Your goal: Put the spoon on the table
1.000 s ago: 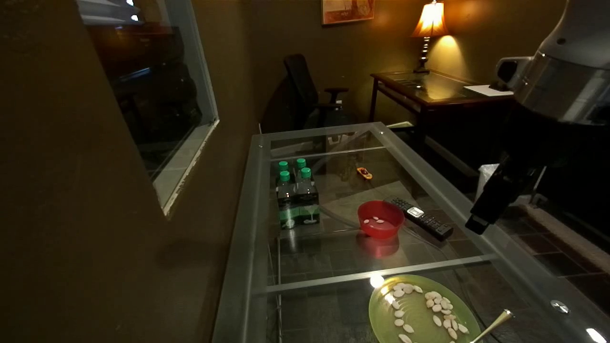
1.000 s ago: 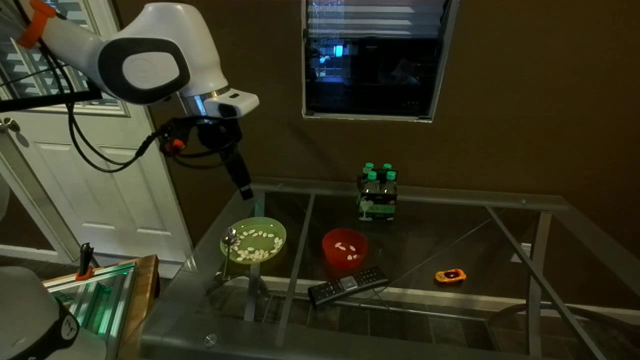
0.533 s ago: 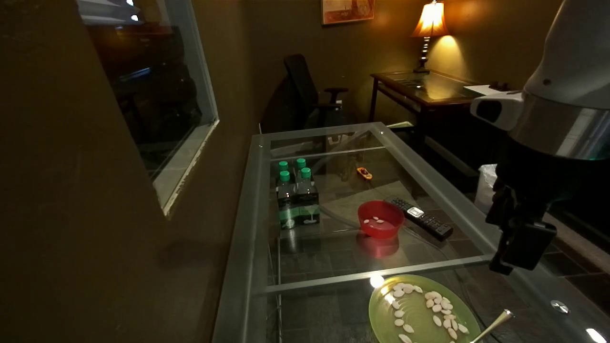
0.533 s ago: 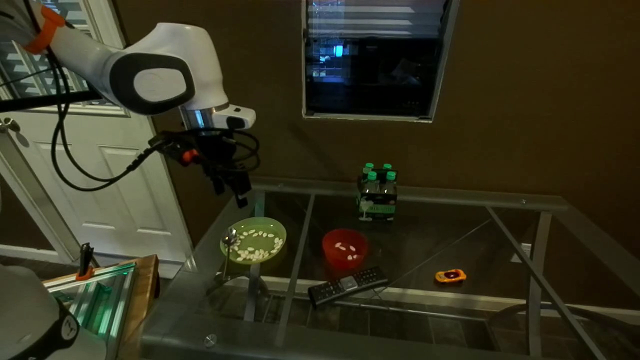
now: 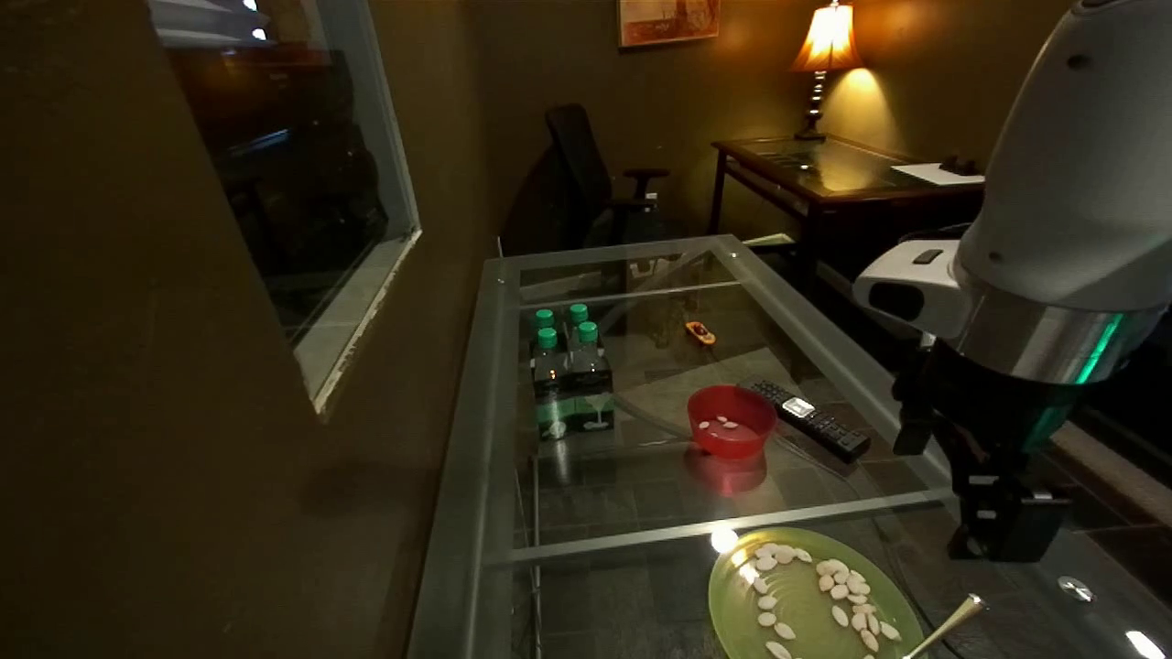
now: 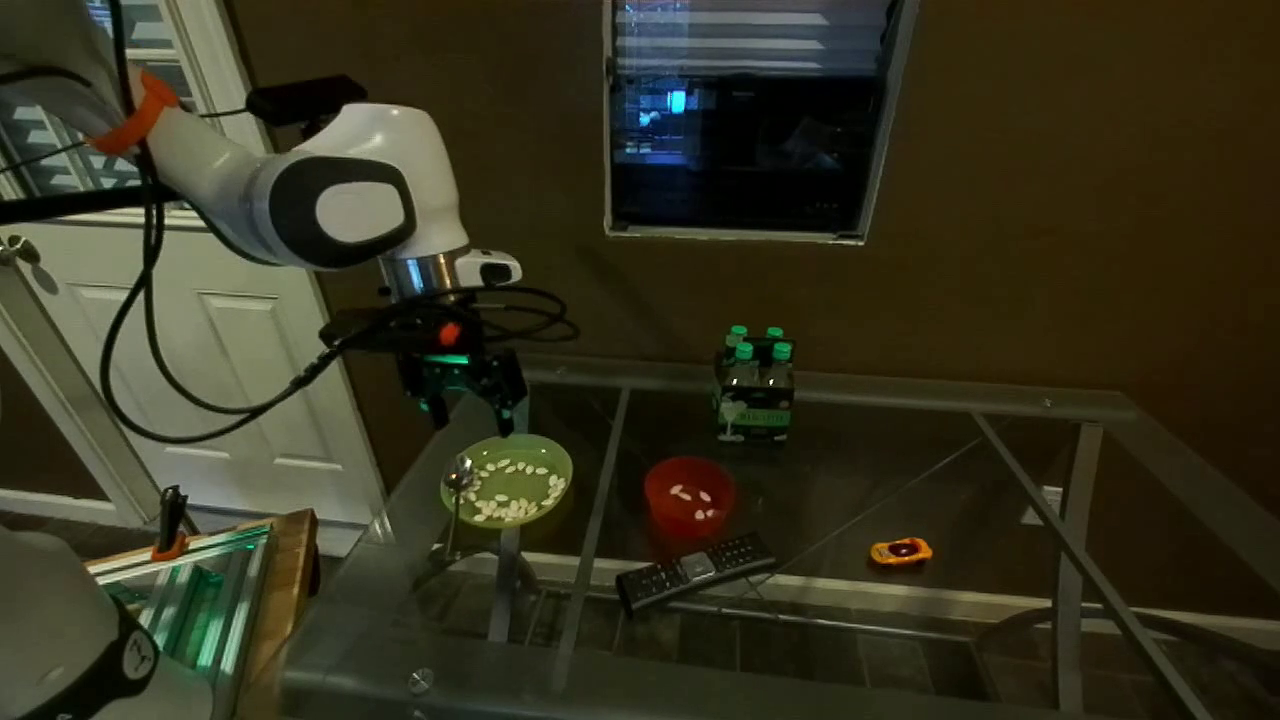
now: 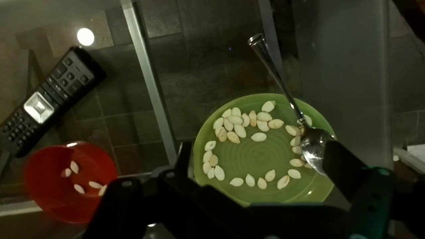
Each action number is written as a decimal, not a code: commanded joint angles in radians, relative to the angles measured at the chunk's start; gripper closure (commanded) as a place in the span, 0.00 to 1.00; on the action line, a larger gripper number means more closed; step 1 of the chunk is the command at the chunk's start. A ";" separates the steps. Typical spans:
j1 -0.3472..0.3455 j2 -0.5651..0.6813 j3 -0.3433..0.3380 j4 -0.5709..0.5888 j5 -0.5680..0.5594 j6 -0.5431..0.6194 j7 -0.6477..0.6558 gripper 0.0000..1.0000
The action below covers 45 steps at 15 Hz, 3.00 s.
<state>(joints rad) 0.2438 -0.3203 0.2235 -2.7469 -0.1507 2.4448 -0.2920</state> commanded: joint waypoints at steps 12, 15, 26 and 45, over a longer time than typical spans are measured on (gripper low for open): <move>0.020 0.098 -0.007 0.002 -0.044 0.189 -0.039 0.00; 0.020 0.098 -0.007 0.002 -0.044 0.189 -0.040 0.00; 0.062 0.180 0.004 0.001 -0.029 0.185 -0.089 0.00; 0.042 0.350 0.020 0.009 0.067 0.217 -0.418 0.55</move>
<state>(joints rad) 0.3012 0.0070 0.2281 -2.7441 -0.1358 2.6379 -0.6355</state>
